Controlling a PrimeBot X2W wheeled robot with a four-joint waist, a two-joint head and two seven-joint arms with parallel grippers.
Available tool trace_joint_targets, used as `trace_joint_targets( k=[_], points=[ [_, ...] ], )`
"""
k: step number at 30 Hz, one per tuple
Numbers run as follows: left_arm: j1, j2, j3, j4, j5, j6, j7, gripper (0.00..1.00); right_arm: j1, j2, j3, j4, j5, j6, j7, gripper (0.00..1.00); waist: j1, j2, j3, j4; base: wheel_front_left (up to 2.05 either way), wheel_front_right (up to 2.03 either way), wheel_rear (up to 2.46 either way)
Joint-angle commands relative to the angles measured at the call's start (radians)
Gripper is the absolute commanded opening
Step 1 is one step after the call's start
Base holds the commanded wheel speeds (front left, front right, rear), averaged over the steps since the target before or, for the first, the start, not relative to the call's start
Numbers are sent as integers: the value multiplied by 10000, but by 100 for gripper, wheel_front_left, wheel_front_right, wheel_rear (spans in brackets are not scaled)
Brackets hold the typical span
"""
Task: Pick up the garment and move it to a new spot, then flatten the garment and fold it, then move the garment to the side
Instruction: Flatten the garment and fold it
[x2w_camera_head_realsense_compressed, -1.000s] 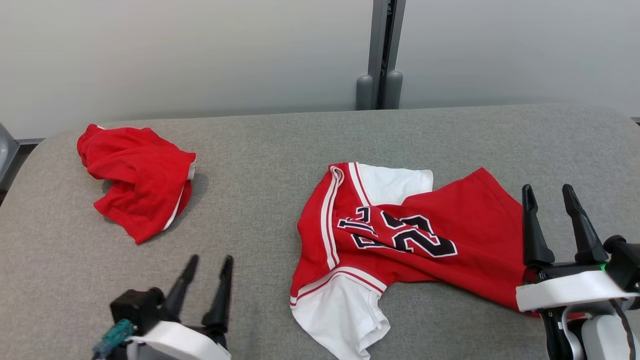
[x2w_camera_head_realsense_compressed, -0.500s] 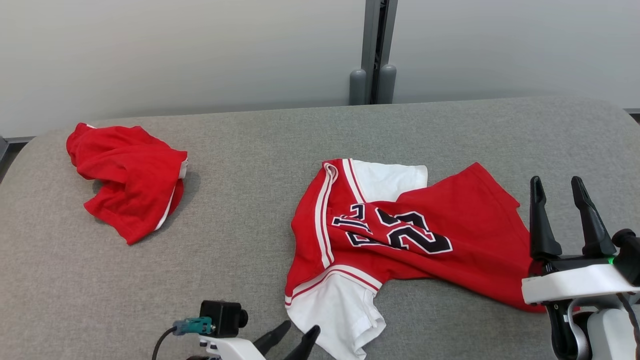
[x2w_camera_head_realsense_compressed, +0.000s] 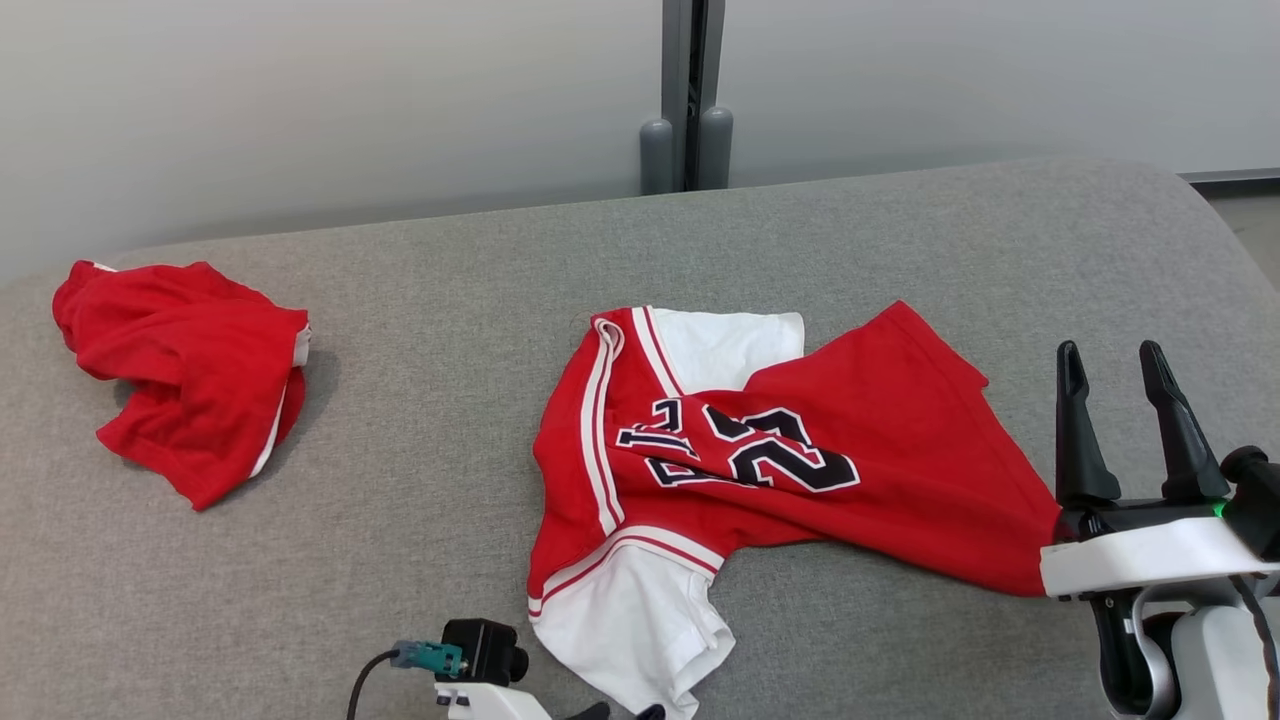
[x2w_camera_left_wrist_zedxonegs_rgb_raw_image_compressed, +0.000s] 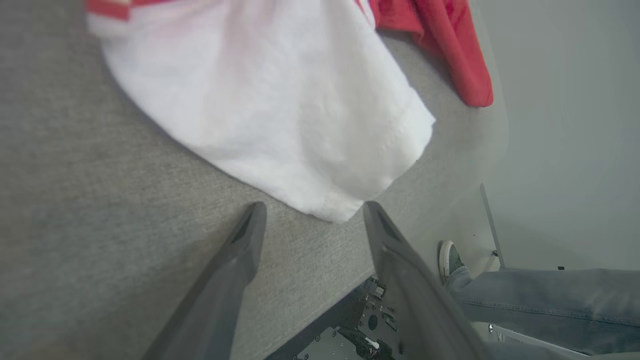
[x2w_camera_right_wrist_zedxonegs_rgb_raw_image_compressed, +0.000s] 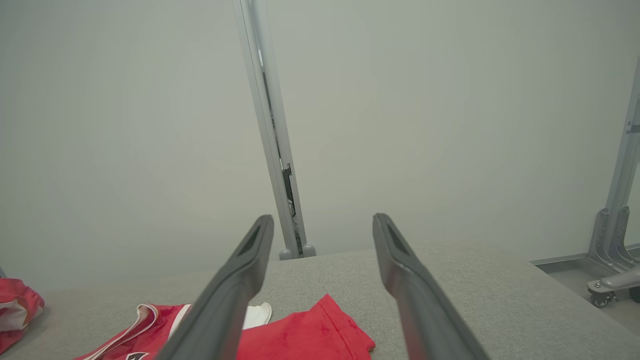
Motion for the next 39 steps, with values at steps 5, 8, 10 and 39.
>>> trace_joint_targets(
  k=[5, 8, 10, 39],
  points=[
    [-533, 17, -100, 590, -168, -59, -202, 100, -146, -63, -12, 30, -6, 3, -50, 100, 0, 0, 137, -152, 0, 0, 0],
    [-833, -7, -148, 985, -215, -88, -459, 100, -148, -63, 1, 2, 64, 3, -52, 100, 0, 0, 193, -211, 0, 0, 0],
    [-1010, -21, -208, 1182, -282, -106, -634, 100, -150, -63, 9, 3, 95, 3, -52, 100, 0, 0, 215, -234, 0, 0, 0],
    [-263, 2582, 159, -1155, -868, 390, 380, 0, 60, -66, 4, 273, 264, 3, -51, 100, 0, 0, -21, 722, 0, 0, 0]
  ],
)
